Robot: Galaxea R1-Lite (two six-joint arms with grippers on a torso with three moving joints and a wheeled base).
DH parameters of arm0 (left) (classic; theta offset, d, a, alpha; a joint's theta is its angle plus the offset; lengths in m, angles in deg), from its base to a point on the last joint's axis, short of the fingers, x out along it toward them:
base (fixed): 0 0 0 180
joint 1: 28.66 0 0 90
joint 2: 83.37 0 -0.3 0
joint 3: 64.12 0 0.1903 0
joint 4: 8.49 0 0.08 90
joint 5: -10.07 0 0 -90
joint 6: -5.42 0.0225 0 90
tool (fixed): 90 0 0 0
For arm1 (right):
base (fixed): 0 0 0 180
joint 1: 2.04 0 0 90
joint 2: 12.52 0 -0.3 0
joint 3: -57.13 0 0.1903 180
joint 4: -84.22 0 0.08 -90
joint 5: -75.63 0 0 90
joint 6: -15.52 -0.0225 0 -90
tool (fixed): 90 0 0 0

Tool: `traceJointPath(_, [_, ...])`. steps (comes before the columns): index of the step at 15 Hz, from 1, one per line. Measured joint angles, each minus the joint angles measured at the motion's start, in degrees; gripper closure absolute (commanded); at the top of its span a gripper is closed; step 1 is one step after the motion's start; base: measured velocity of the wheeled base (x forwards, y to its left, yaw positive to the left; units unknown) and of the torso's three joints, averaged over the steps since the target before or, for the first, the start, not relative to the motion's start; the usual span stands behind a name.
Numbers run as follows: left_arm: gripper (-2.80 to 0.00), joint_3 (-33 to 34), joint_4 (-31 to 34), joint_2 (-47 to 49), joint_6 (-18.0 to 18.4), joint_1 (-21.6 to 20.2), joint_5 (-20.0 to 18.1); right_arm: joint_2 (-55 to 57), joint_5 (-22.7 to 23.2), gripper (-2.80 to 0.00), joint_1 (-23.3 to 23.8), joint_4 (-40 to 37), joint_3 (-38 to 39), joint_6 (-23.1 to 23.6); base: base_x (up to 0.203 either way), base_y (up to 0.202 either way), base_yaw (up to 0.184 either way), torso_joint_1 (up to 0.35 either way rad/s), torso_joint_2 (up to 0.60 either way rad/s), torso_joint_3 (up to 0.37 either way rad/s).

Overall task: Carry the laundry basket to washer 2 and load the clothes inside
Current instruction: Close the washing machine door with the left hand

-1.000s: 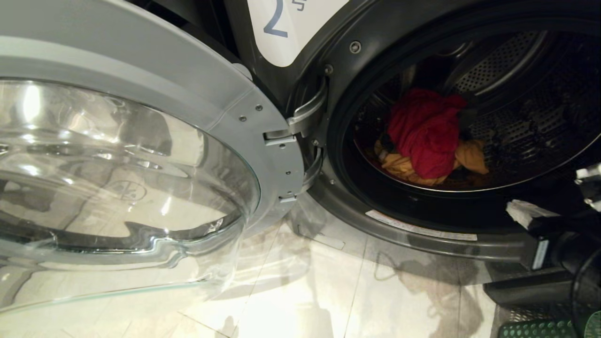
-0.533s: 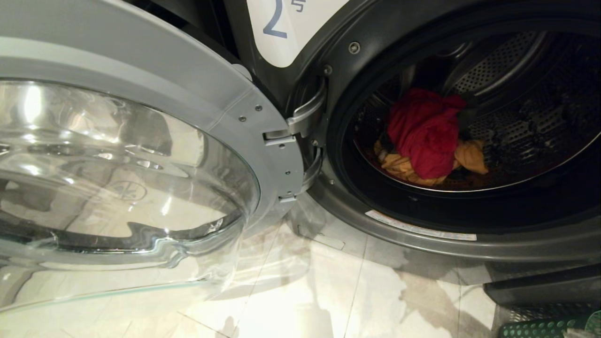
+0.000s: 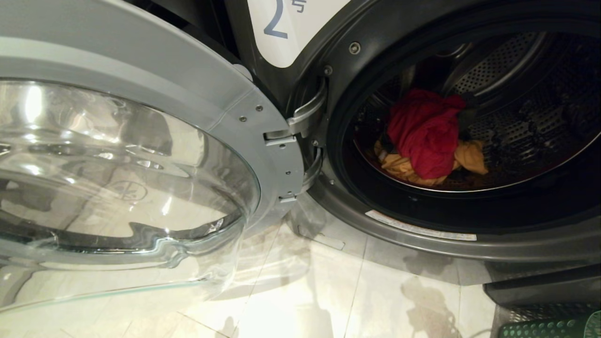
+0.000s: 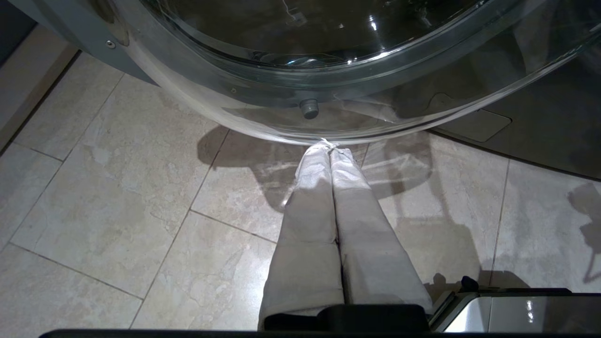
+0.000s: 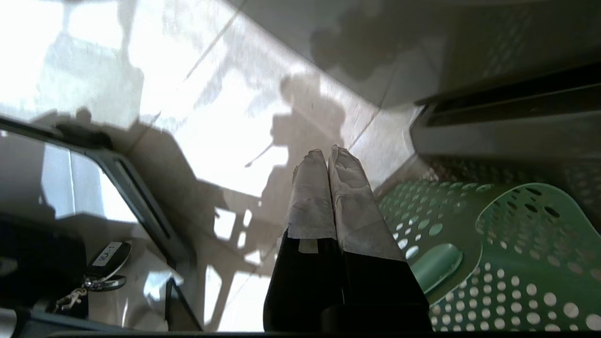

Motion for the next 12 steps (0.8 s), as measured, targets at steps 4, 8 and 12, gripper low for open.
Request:
traceJointPath(4, [0.0, 0.0, 0.02, 0.0, 0.0, 0.0, -0.01, -13.77, 4.8, 0.0, 7.07, -1.9, 0.97, 0.77, 0.0, 0.0, 0.0, 0.0, 0.0, 0.0])
traceJointPath(8, [0.0, 0.0, -0.01, -0.01, 0.0, 0.0, -0.01, -25.49, 5.7, 0.0, 9.32, -4.17, 1.11, -4.74, 0.0, 0.0, 0.0, 0.0, 0.0, 0.0])
traceJointPath(12, [0.0, 0.0, -0.01, 0.0, 0.0, 0.0, 0.0, -28.9, 5.48, 0.0, 9.59, -5.45, 1.08, -8.89, 0.0, 0.0, 0.0, 0.0, 0.0, 0.0])
